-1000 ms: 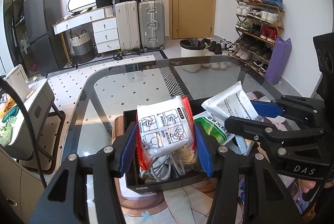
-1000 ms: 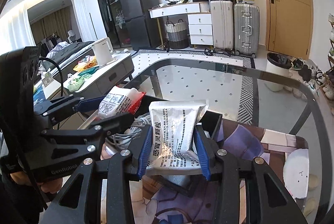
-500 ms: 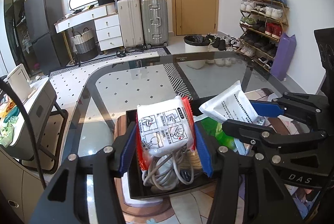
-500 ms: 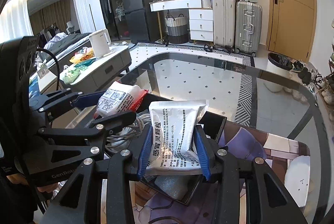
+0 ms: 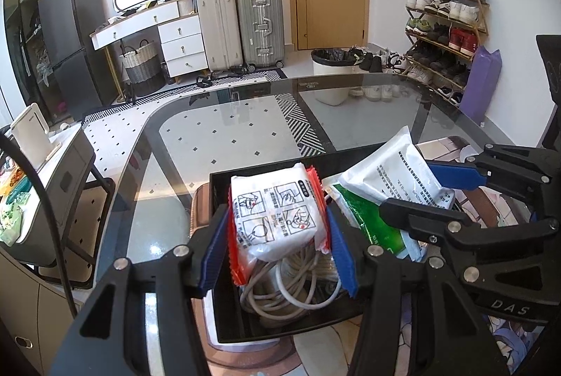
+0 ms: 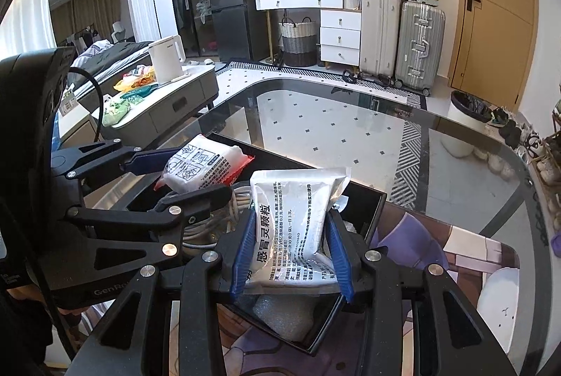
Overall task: Organize soft objects
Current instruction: 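Lower both packets into the box and open both tools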
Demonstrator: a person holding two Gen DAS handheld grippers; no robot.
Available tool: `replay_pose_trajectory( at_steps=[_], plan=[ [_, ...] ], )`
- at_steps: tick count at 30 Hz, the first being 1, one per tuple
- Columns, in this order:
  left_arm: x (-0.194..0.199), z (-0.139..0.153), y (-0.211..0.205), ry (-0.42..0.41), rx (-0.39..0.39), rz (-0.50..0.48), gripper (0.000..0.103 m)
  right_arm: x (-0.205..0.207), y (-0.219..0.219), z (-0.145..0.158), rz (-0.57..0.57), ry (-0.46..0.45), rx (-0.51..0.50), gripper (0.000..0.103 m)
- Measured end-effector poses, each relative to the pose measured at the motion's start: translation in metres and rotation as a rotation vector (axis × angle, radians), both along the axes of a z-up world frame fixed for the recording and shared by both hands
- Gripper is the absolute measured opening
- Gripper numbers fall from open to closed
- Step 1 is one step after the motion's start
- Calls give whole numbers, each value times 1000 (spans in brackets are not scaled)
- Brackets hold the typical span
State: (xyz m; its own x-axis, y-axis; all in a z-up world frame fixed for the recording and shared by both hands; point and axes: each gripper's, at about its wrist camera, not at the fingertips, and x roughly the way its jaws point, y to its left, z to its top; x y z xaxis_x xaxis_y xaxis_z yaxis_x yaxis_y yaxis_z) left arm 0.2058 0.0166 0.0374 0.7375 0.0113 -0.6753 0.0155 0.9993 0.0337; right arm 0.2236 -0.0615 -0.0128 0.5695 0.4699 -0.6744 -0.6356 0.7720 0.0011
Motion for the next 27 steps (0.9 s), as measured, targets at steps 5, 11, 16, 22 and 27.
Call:
replay_pose_trajectory(
  at_steps=[5, 11, 16, 22, 27],
  plan=[
    [0, -1, -1, 0, 0, 0, 54, 0, 0, -3, 4, -5, -11, 41],
    [1, -4, 3, 3, -3, -2, 55, 1, 1, -6, 8, -16, -29, 41],
    [2, -4, 4, 10, 0, 2, 61, -1, 0, -4, 31, -26, -24, 47],
    [-5, 1, 4, 7, -10, -14, 78, -13, -9, 6, 45, -79, -21, 67],
    [-18, 7, 2, -36, 6, -20, 96, -20, -28, 13, 15, -96, 8, 88]
  ],
)
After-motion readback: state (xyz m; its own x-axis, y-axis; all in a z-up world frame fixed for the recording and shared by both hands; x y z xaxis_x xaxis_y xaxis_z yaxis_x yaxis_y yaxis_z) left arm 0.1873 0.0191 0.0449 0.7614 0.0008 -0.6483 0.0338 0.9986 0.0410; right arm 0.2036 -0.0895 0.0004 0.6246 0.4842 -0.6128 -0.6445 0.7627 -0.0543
